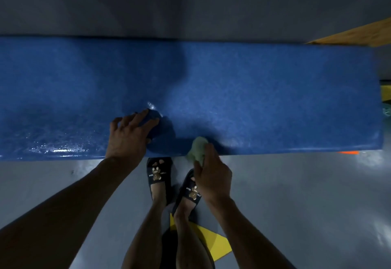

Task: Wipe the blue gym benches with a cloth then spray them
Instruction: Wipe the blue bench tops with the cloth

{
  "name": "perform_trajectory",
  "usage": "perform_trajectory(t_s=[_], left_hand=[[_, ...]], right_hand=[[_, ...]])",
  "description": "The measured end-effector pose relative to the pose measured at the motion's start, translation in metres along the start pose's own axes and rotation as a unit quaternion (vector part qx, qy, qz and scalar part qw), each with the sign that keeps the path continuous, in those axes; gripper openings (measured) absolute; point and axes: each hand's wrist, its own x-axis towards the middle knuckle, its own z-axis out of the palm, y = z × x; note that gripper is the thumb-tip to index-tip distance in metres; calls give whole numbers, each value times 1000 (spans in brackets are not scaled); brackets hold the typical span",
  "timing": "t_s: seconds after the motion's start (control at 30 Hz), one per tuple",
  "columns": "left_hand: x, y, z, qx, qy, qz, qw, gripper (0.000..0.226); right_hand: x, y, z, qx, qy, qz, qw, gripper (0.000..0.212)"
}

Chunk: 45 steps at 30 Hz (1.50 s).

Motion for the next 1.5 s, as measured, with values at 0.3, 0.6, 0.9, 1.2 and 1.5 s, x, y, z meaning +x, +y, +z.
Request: perform_trajectory(t_s=[0.3,0.6,0.9,1.2,1.5], left_hand=[[2,-1,2,-17,-4,-7,1000,64],[0,-16,3,-54,4,31,998,60],[-14,-82,-13,-73,54,65,994,69],[-34,-162,-9,-4,-9,-4,1000,67],[-28,-172,-13,-11,-17,14,1000,67]], right_hand=[[23,105,-68,-49,48,119,990,40],[-14,-36,33,33,19,173,984,52],[16,17,-30,-41,97,136,985,37],[-9,-145,56,-24,-6,-34,999,37],[36,-29,-14,-67,76,181,978,33]])
